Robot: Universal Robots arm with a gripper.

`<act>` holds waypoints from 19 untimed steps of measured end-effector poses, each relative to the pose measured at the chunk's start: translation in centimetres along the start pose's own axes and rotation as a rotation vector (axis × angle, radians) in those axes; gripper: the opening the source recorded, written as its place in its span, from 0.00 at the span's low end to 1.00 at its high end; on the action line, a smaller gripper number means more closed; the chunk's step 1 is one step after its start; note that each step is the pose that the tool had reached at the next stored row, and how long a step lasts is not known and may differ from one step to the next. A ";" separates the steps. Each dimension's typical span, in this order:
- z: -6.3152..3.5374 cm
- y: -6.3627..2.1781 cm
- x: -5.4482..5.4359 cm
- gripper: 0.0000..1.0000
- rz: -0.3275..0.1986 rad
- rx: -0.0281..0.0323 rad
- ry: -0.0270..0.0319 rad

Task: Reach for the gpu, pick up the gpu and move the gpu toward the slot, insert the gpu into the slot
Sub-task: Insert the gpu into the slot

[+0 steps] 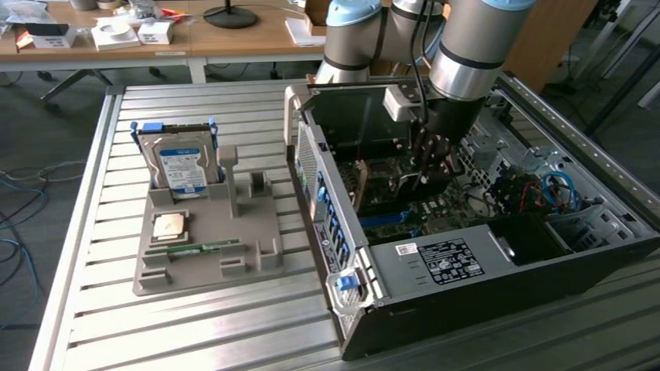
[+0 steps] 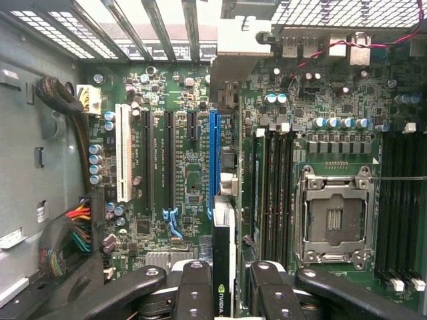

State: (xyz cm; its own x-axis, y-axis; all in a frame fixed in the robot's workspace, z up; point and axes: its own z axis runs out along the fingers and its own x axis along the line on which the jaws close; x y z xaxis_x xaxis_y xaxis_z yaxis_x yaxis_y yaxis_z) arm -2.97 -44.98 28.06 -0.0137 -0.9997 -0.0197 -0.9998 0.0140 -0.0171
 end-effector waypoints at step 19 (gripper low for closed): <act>0.88 0.02 0.0 0.27 0.000 -0.0001 0.0004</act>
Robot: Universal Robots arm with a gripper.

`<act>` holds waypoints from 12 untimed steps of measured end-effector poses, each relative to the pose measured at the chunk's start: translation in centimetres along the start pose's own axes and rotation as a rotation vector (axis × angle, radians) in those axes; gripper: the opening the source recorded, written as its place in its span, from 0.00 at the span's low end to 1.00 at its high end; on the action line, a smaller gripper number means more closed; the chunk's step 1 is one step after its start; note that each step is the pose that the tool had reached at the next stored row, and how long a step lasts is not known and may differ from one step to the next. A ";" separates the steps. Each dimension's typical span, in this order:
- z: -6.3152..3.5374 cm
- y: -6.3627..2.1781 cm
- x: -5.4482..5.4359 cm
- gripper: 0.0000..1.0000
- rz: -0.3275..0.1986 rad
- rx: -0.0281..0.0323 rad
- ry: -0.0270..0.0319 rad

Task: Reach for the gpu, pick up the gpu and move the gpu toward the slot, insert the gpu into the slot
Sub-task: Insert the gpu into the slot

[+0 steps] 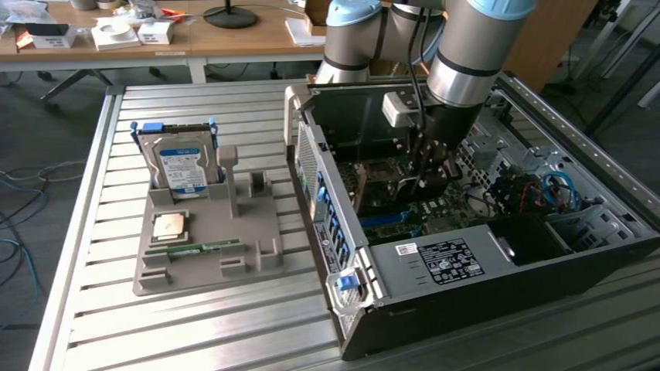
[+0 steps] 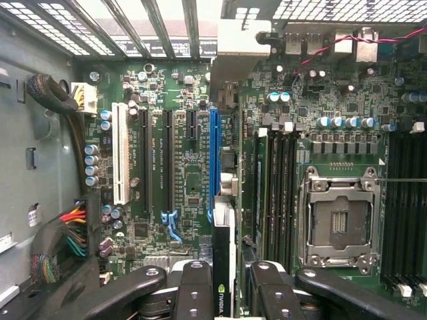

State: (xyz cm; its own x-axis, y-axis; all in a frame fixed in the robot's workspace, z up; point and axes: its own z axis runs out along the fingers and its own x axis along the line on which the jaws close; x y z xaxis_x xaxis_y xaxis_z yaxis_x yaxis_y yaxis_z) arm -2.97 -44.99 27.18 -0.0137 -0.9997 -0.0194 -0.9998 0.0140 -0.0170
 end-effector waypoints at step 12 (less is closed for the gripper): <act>0.01 0.44 0.0 0.27 0.000 0.0006 -0.0004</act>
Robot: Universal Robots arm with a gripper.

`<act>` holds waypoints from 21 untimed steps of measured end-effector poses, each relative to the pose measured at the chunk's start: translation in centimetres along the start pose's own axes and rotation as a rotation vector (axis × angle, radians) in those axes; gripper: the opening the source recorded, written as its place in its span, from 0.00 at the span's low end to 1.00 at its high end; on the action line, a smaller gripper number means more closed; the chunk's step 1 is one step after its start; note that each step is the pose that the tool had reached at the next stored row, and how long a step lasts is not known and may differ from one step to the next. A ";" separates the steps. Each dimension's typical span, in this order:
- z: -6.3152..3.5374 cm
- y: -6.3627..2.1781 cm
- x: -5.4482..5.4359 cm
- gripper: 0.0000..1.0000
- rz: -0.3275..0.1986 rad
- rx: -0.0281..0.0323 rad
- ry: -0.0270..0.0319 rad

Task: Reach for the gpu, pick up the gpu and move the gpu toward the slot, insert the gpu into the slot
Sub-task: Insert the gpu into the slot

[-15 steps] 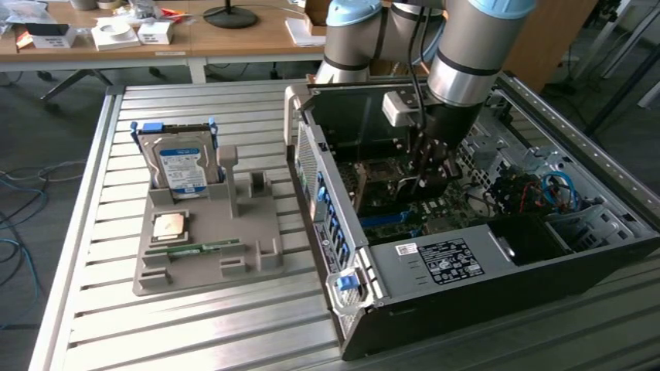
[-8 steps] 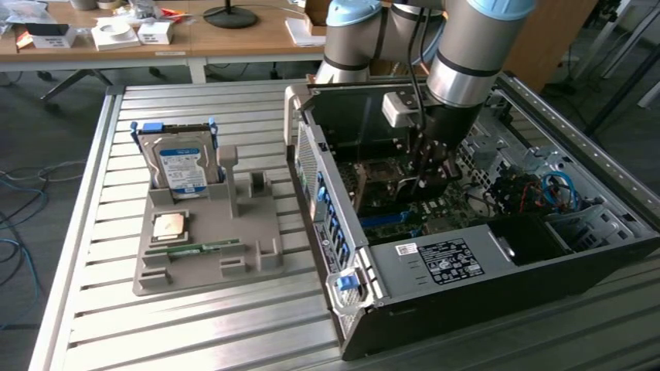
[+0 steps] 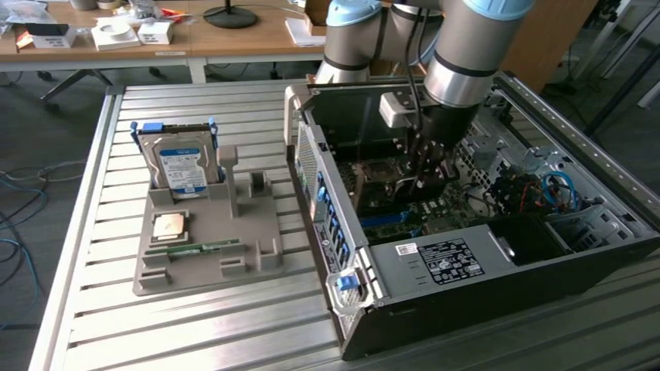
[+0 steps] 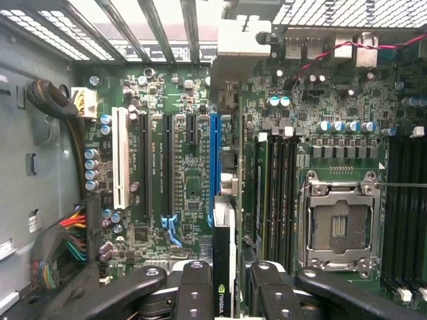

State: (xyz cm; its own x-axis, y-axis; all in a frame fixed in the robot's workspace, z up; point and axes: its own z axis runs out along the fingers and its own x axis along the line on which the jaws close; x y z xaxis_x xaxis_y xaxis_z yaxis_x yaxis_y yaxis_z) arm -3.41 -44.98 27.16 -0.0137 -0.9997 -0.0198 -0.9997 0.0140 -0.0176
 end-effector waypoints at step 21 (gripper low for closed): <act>-0.02 0.59 0.6 0.27 0.000 0.0013 0.0000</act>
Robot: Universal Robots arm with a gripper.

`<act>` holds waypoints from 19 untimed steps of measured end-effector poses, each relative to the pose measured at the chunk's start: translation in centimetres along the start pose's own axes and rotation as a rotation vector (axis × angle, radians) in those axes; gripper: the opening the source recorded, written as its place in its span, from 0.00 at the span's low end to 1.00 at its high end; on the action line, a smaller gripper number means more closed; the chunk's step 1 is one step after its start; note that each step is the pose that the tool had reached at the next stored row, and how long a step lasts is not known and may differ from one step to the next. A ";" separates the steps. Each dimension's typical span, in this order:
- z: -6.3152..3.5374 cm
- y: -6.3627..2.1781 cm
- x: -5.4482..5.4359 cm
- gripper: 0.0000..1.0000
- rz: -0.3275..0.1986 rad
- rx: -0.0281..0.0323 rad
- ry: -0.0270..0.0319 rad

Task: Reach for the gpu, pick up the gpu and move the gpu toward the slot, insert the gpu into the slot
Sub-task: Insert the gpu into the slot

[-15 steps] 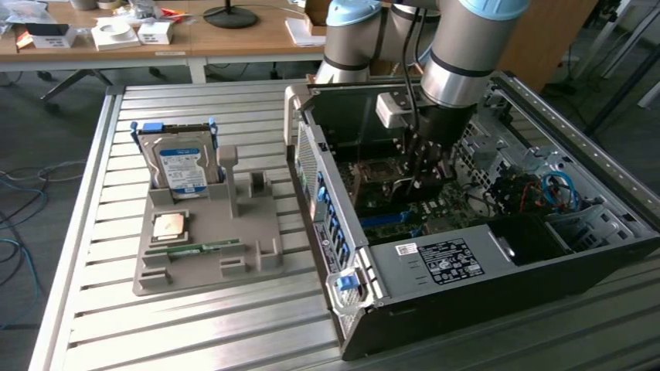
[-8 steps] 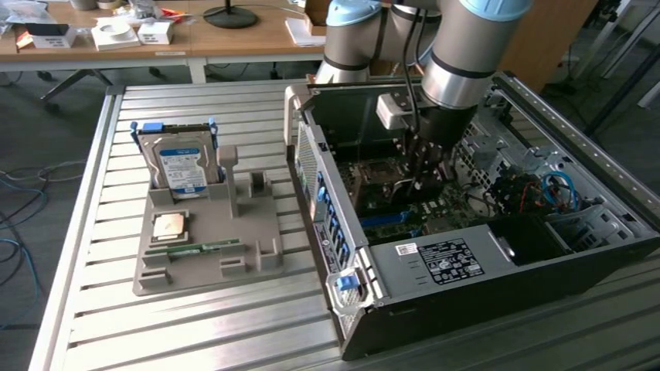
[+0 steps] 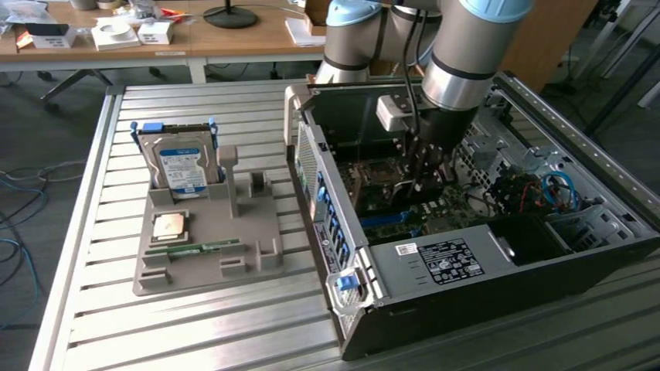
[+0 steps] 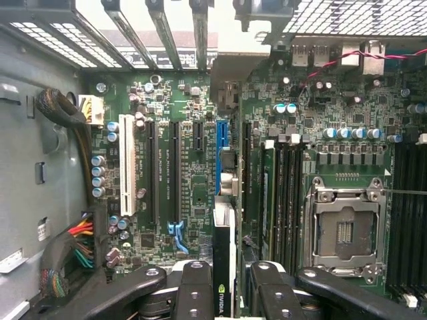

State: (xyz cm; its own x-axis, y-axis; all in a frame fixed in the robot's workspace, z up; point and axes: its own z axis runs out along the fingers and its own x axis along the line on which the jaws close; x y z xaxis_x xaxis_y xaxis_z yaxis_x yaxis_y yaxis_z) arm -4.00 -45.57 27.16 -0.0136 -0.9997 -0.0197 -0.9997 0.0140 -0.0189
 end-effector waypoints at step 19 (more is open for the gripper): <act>0.03 0.70 0.0 0.27 0.000 0.0006 0.0264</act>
State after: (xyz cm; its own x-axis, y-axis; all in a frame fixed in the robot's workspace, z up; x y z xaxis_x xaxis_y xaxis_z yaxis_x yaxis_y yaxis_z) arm -4.70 -45.60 27.11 -0.0137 -0.9999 0.0067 -0.9997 0.0136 -0.0195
